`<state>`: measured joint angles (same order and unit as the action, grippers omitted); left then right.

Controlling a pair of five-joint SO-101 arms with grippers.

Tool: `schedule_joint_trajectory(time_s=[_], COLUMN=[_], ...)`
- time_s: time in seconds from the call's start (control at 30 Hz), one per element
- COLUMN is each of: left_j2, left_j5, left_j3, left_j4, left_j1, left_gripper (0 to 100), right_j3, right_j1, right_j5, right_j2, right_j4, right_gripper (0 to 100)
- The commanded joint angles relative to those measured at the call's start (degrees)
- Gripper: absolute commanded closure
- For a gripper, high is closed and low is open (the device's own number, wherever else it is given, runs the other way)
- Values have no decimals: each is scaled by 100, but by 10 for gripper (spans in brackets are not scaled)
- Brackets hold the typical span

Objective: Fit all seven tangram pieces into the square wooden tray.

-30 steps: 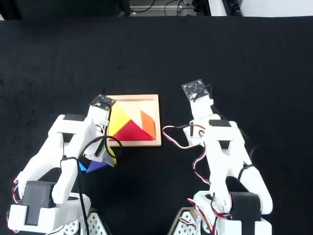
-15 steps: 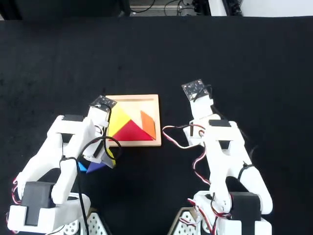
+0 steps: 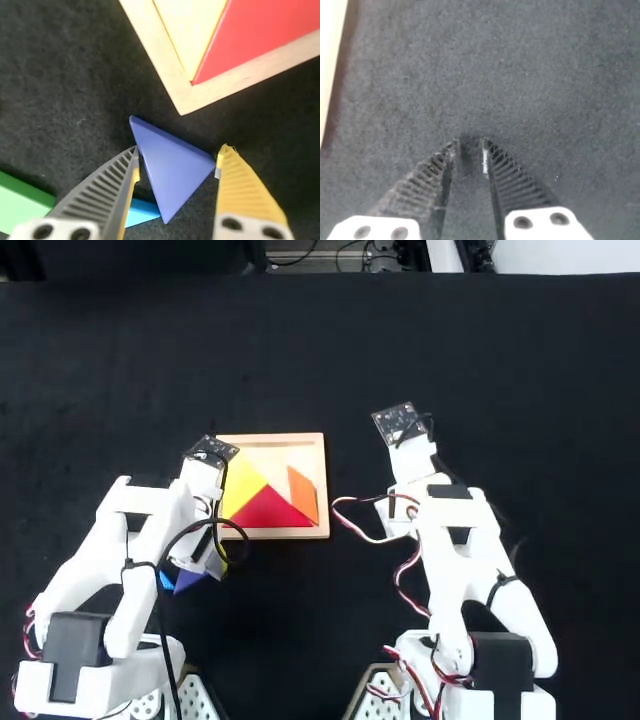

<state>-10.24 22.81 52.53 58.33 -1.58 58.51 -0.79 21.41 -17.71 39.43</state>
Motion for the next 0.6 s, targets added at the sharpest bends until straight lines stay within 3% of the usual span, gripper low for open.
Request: schedule_joint_trajectory(time_s=[0.0, 0.43, 0.57], left_j2=[0, -70, -176], left_j5=[-70, -1468, -1846], left_j3=[4, -268, -1033], left_j4=[9, 53, 853], left_j1=[-66, 365, 418], left_gripper=[776, 777, 777], right_j3=[-259, -207, -207], right_j1=[-44, 123, 123], right_j5=[70, 79, 79], right_j2=[22, 22, 22], right_j4=[-88, -88, -88], right_gripper=[917, 917, 917])
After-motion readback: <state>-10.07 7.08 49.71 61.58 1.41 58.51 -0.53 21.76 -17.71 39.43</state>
